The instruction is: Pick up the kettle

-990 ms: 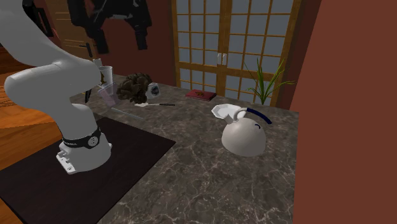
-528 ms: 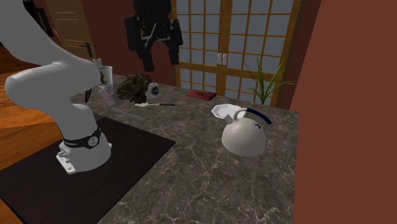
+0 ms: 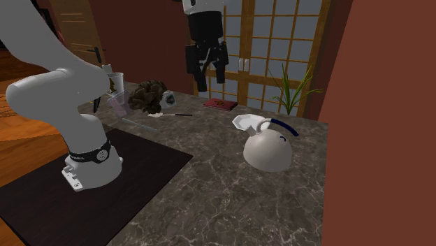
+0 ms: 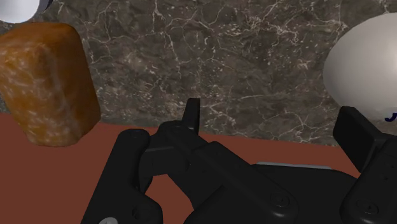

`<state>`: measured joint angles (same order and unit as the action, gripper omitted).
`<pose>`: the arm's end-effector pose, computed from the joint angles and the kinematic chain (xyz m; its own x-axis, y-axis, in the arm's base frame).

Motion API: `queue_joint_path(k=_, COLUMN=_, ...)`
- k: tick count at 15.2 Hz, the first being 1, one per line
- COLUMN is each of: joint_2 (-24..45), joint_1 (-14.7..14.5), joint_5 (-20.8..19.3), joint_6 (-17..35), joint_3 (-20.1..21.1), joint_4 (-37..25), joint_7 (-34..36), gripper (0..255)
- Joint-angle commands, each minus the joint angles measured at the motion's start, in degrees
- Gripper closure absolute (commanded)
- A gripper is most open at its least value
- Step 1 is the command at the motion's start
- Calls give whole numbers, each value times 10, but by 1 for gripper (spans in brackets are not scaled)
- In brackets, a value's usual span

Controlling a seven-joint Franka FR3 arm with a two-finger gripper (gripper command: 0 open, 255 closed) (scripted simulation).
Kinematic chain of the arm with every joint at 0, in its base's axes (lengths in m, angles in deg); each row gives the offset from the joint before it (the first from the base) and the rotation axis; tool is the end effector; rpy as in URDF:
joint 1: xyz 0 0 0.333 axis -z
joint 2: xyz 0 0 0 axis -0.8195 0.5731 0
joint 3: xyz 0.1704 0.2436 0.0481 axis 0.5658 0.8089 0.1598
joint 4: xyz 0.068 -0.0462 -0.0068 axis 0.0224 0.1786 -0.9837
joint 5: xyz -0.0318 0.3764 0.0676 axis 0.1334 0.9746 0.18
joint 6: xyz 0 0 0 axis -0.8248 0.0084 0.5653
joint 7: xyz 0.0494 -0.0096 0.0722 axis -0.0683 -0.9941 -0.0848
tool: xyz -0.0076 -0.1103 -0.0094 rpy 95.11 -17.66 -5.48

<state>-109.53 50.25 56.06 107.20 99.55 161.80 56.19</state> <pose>0.3892 0.1452 0.5058 0.9892 -0.0127 0.1459 -0.0216 -0.9980 0.0590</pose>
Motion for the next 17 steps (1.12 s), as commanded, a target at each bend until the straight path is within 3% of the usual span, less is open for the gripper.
queue_joint_path(k=1, joint_2=34, joint_1=-3, joint_5=0, joint_6=23, joint_3=21, joint_4=-10, joint_7=25, gripper=0)
queue_joint_path(k=9, joint_2=183, joint_1=-8, joint_5=-37, joint_6=89, joint_3=97, joint_4=-79, joint_7=134, gripper=0)
queue_joint_path(k=17, joint_2=359, joint_1=-36, joint_5=-133, joint_6=116, joint_3=141, joint_4=-195, joint_7=259, gripper=0)
